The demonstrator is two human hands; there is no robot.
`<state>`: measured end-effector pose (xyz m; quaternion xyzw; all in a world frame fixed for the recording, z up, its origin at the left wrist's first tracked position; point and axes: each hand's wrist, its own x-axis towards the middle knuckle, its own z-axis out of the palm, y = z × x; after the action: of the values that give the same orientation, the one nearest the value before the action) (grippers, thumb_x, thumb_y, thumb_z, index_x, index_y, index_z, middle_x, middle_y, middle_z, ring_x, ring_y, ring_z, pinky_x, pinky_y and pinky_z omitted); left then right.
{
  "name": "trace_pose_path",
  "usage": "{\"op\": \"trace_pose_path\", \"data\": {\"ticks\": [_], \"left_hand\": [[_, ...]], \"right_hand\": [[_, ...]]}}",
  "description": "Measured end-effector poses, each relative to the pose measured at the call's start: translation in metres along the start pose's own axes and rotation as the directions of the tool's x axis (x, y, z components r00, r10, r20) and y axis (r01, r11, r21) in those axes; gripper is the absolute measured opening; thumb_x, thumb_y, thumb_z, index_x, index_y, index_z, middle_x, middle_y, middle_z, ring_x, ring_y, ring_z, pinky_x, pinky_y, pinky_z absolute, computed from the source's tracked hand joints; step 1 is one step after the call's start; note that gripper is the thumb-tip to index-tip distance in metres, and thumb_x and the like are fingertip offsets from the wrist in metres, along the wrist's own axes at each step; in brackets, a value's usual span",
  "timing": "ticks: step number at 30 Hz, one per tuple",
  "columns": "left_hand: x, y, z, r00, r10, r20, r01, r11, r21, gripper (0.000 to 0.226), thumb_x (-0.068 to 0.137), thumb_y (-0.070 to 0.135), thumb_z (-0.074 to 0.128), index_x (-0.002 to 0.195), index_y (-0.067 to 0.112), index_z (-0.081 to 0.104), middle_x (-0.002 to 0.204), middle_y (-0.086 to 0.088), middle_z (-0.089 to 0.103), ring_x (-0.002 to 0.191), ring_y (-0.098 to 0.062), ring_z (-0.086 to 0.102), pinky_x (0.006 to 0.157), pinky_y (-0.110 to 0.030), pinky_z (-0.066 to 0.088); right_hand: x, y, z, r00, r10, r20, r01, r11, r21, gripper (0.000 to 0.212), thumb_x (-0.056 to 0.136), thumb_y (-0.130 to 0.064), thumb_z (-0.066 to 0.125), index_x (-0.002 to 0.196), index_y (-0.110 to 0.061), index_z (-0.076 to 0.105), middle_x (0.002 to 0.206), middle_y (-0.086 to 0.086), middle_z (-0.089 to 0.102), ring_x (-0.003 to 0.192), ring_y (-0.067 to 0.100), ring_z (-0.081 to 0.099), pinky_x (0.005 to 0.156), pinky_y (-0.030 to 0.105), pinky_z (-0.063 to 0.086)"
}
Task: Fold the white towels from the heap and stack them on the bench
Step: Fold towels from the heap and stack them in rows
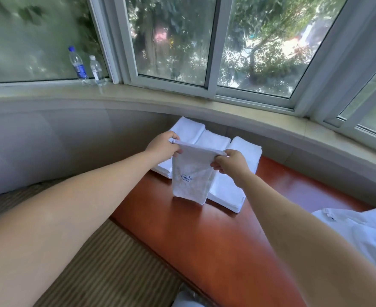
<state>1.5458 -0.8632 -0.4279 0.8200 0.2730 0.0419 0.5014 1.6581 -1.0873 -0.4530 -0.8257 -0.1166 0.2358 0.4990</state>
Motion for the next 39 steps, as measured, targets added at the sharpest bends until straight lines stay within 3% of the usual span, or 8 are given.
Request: {"op": "trace_pose_path", "data": {"ticks": [8,12,17,21,24,30,34,39], "left_hand": [[0.074,0.035,-0.017,0.996,0.081,-0.047,-0.084,0.995,-0.046,0.014,0.094,0.018,0.06,0.106,0.022,0.063,0.082,0.008,0.078,0.075,-0.008,0.074,0.068,-0.028,0.054],[0.113,0.047,-0.014,0.995,0.084,-0.052,-0.088,0.994,-0.069,0.013,0.095,0.013,0.059,0.105,0.019,0.065,0.084,0.007,0.078,0.077,-0.009,0.075,0.071,-0.028,0.056],[0.162,0.047,-0.007,0.998,0.068,0.005,-0.067,0.995,-0.076,0.014,0.098,0.013,0.058,0.109,0.017,0.065,0.092,0.004,0.078,0.085,-0.012,0.075,0.074,-0.027,0.058],[0.207,0.042,0.003,0.997,0.057,0.045,-0.052,0.994,-0.091,0.013,0.1,0.016,0.058,0.11,0.015,0.066,0.093,0.002,0.078,0.082,-0.009,0.074,0.073,-0.025,0.059],[0.245,0.042,0.014,0.995,0.039,0.09,-0.028,0.993,-0.111,0.011,0.099,0.016,0.059,0.108,0.015,0.065,0.093,0.001,0.079,0.082,-0.011,0.073,0.075,-0.027,0.058],[0.328,0.03,0.035,0.983,-0.003,0.183,0.019,0.996,-0.084,0.01,0.099,0.013,0.059,0.106,0.015,0.065,0.092,-0.001,0.078,0.077,-0.011,0.072,0.061,-0.017,0.054],[0.374,0.01,0.054,0.971,-0.046,0.235,0.065,0.995,-0.074,0.013,0.097,0.01,0.059,0.109,0.014,0.065,0.088,0.003,0.077,0.076,-0.011,0.071,0.071,-0.025,0.057],[0.422,-0.014,0.078,0.941,-0.109,0.321,0.144,0.986,-0.089,0.012,0.097,0.014,0.059,0.098,0.025,0.061,0.093,-0.001,0.079,0.085,-0.018,0.071,0.081,-0.033,0.056]], "right_hand": [[0.067,-0.04,-0.008,0.996,-0.046,-0.082,0.049,0.999,0.025,0.021,0.075,-0.015,0.052,0.085,-0.013,0.071,0.072,0.0,0.077,0.063,0.009,0.07,0.068,0.029,0.054],[0.097,-0.047,-0.012,0.989,-0.045,-0.14,0.05,0.998,0.034,0.018,0.072,-0.016,0.058,0.083,-0.01,0.07,0.073,0.004,0.075,0.067,0.019,0.064,0.069,0.035,0.05],[0.137,-0.042,-0.011,0.986,-0.023,-0.166,0.027,0.999,0.02,0.024,0.074,-0.022,0.057,0.092,-0.011,0.069,0.087,0.009,0.076,0.074,0.022,0.064,0.075,0.044,0.057],[0.17,-0.036,-0.006,0.971,-0.014,-0.238,0.002,0.999,-0.051,0.018,0.08,-0.024,0.057,0.091,-0.019,0.069,0.085,0.001,0.074,0.078,0.023,0.067,0.063,0.032,0.047],[0.199,-0.031,-0.005,0.954,0.017,-0.3,-0.034,0.998,-0.051,0.014,0.083,-0.023,0.057,0.092,-0.018,0.068,0.086,0.001,0.072,0.08,0.024,0.066,0.064,0.032,0.047],[0.27,-0.013,0.001,0.936,0.103,-0.337,-0.131,0.99,-0.061,0.013,0.085,-0.022,0.057,0.091,-0.018,0.068,0.089,0.001,0.071,0.081,0.023,0.065,0.067,0.034,0.049],[0.312,0.007,0.008,0.923,0.154,-0.354,-0.187,0.98,-0.062,0.008,0.086,-0.02,0.057,0.084,-0.023,0.064,0.084,-0.001,0.069,0.075,0.019,0.062,0.06,0.029,0.042],[0.354,0.032,0.016,0.908,0.184,-0.375,-0.228,0.971,-0.075,0.015,0.089,-0.02,0.054,0.076,-0.027,0.055,0.076,-0.006,0.061,0.07,0.014,0.058,0.056,0.028,0.038]]}}
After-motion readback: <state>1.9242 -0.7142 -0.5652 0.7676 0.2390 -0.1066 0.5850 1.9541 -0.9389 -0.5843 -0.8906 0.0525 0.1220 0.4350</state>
